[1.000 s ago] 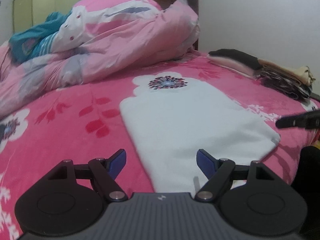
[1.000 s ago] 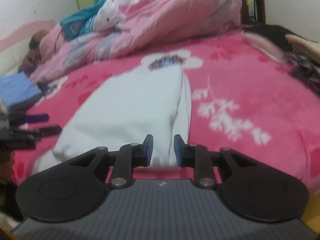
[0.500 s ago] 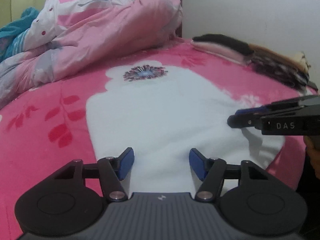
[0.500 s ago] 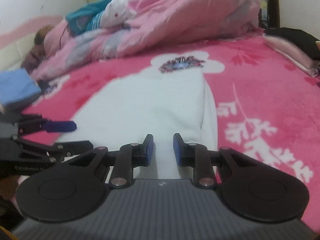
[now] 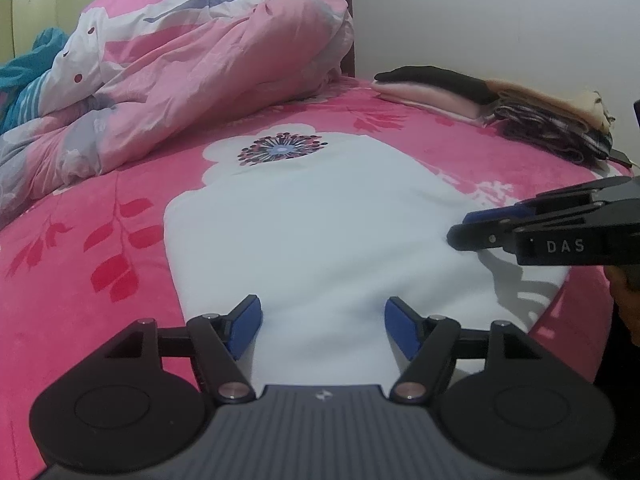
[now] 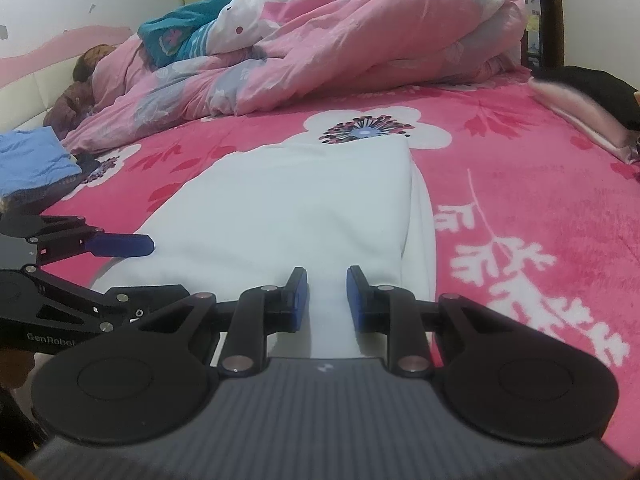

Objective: Fold clothes

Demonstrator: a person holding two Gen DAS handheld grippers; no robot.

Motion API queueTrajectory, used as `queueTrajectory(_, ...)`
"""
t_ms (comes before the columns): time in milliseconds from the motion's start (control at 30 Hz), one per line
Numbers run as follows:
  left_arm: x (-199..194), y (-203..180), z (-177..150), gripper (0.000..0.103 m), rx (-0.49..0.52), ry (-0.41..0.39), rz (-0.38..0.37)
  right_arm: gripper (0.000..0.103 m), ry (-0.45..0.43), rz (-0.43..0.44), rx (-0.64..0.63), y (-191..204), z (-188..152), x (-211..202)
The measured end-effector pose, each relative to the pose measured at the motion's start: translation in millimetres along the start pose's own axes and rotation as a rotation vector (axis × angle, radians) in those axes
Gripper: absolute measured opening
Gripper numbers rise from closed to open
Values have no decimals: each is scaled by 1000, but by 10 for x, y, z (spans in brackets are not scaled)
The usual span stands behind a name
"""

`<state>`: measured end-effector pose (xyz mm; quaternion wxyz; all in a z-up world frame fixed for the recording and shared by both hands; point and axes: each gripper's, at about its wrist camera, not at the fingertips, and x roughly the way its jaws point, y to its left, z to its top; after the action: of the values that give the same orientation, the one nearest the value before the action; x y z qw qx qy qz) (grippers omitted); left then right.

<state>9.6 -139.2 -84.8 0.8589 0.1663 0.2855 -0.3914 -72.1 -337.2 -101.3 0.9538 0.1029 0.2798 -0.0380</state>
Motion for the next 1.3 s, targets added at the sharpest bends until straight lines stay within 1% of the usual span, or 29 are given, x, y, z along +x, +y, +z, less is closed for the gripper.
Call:
queueTrajectory(100, -41, 51, 26, 69, -15, -7, -21, 21, 5, 7, 7, -14, 4, -3)
queueTrajectory(200, -144, 109, 80, 69, -21, -44, -26, 21, 10, 17, 16, -32, 9, -3)
queueTrajectory(300, -187, 105, 172, 69, 6, -86, -15, 21, 12, 22, 22, -41, 10, 0)
queueTrajectory(367, -114, 83, 214, 69, 18, -68, -7, 21, 13, 23, 26, -42, 9, 3)
queueTrajectory(467, 65, 63, 140, 69, 18, -1, -24, 21, 18, 22, 26, -31, 14, 0)
queueTrajectory(567, 90, 72, 49, 69, 4, -12, -28, 21, 29, 22, 21, -26, 34, 5)
queueTrajectory(633, 95, 85, 50, 70, -9, -9, -31, 21, 37, 20, 18, -23, 50, 8)
queueTrajectory(800, 100, 79, 33, 70, 1, -11, -26, 22, 79, 4, 23, 31, 236, -6)
queueTrajectory(967, 99, 88, 15, 70, -14, -17, -27, 22, 13, 22, -6, 137, 403, -59)
queueTrajectory(1000, 98, 86, 13, 70, -15, -19, -26, 23, 15, 19, -16, 149, 393, -28)
queueTrajectory(1100, 103, 89, 5, 70, -15, -19, -28, 24, 75, 4, -22, 114, 222, 173)
queueTrajectory(1200, 101, 92, 0, 70, -11, -21, -29, 24, 28, 14, -23, 99, 87, 171)
queueTrajectory(1300, 103, 98, -2, 70, -13, -20, -30, 24, 26, 15, -9, 95, 81, 175)
